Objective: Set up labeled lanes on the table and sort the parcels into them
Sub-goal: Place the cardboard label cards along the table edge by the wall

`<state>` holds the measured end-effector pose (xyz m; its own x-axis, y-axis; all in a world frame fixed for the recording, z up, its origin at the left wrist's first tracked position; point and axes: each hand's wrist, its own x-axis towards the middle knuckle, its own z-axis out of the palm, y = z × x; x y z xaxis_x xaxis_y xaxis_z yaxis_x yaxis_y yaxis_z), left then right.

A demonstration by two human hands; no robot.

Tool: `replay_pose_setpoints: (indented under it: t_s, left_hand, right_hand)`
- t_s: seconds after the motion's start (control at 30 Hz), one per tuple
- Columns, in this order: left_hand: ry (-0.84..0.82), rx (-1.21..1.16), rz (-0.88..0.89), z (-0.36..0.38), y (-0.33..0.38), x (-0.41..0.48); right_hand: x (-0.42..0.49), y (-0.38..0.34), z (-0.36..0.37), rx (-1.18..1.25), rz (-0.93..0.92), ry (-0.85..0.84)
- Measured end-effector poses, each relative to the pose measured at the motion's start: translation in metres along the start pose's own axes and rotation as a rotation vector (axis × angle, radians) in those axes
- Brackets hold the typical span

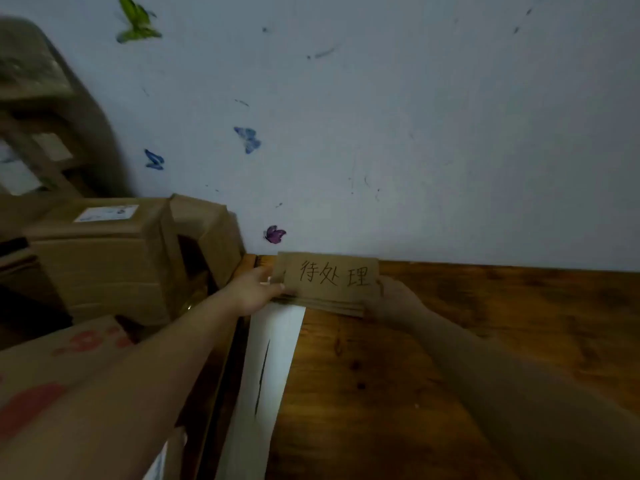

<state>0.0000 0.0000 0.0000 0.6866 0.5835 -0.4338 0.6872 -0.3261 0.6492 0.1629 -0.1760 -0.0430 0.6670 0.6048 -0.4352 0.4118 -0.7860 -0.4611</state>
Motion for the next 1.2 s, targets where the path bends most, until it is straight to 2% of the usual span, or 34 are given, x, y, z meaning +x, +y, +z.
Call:
replay_pose_setpoints:
  t_s: [0.27, 0.37, 0.5, 0.67, 0.8, 0.97, 1.07, 1.2]
  left_hand:
    - [-0.055, 0.012, -0.146, 0.039, -0.019, 0.100]
    - [-0.052, 0.063, -0.218, 0.045, -0.027, 0.120]
    - [0.012, 0.226, -0.204, 0.050, -0.023, 0.130]
    - [0.116, -0.014, -0.260, 0.046, -0.023, 0.137]
    - [0.041, -0.300, -0.308, 0.043, -0.018, 0.130]
    - [-0.041, -0.678, -0.307, 0.027, -0.021, 0.107]
    - [0.053, -0.746, -0.280, 0.015, -0.018, 0.093]
    - [0.203, -0.703, -0.243, -0.004, -0.020, 0.077]
  right_hand:
    - [0.087, 0.021, 0.039, 0.106, 0.213, -0.031]
    - [0.096, 0.016, 0.046, 0.147, 0.223, -0.011]
    - [0.104, 0.012, 0.049, 0.308, 0.218, 0.022]
    - [0.109, 0.014, 0.042, 0.536, 0.351, 0.062]
    - [0.109, 0.017, 0.043, 0.701, 0.398, 0.074]
    - [0.092, 0.012, 0.030, 0.899, 0.336, 0.160]
    - [0.084, 0.003, 0.018, 1.017, 0.227, 0.198]
    - [0.071, -0.005, 0.002, 1.066, 0.178, 0.227]
